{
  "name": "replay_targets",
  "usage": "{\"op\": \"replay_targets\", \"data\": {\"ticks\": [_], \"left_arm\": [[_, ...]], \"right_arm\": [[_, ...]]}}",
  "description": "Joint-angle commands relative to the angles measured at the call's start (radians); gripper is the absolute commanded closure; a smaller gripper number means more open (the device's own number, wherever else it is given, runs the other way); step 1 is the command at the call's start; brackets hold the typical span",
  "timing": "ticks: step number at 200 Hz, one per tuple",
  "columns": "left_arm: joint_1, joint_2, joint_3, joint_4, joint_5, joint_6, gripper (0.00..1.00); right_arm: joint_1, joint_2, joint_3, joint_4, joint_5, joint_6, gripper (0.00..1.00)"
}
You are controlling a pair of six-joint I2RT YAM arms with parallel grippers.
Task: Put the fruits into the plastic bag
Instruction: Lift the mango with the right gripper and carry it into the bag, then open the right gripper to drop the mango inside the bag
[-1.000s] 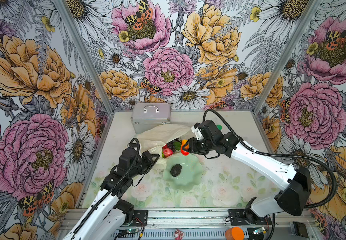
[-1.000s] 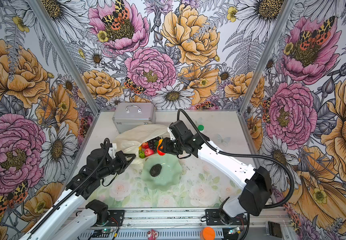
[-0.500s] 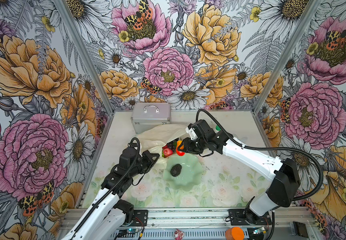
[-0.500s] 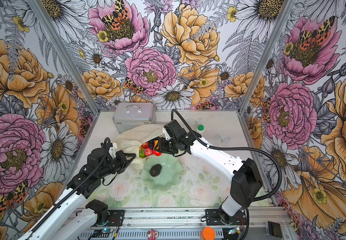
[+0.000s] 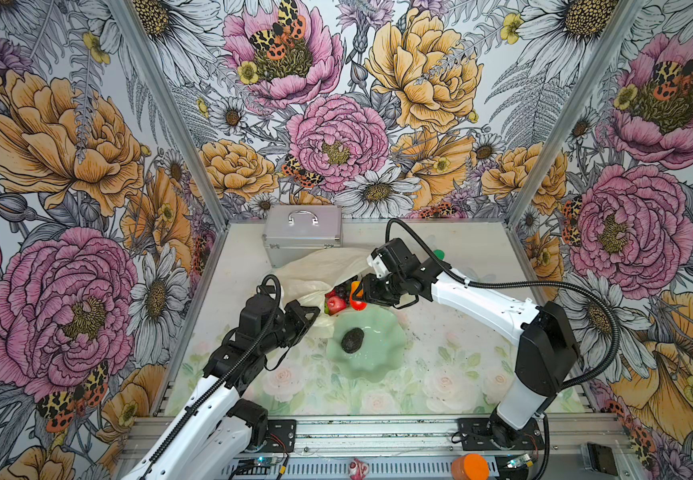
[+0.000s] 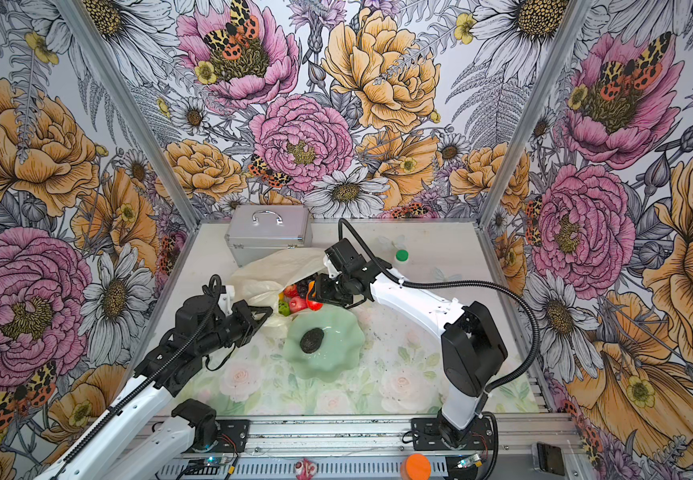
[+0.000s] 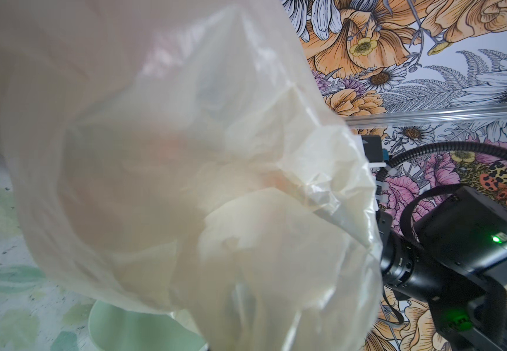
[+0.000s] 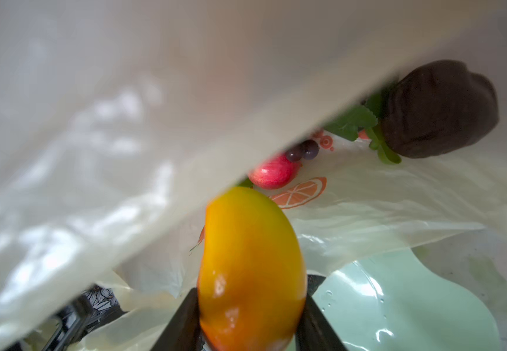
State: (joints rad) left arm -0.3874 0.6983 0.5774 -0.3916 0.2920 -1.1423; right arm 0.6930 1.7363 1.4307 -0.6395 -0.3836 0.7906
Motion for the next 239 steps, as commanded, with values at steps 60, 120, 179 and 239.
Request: {"op": "replay_targets", "data": {"ticks": [60,120,179,239], "left_arm": [[0.007,-0.008,0.013,0.011,0.022,0.022,1.00],[0.008,0.006,0.019,0.015,0.024,0.022,1.00],[0.008,0.004,0.018,0.013,0.027,0.021,1.00],[0.012,0.020,0.021,0.016,0.034,0.028,1.00]], "right_arm": [[-0.055,0.097,0.077,0.032,-0.033,-0.041,0.58],[-0.109,0.203,0.161,0.040,0.017,0.006,0.55],[-0.155,0.270,0.216,0.038,0.122,0.038,0.46],[-0.167,0.299,0.267,0.040,0.126,0.046,0.30]]}}
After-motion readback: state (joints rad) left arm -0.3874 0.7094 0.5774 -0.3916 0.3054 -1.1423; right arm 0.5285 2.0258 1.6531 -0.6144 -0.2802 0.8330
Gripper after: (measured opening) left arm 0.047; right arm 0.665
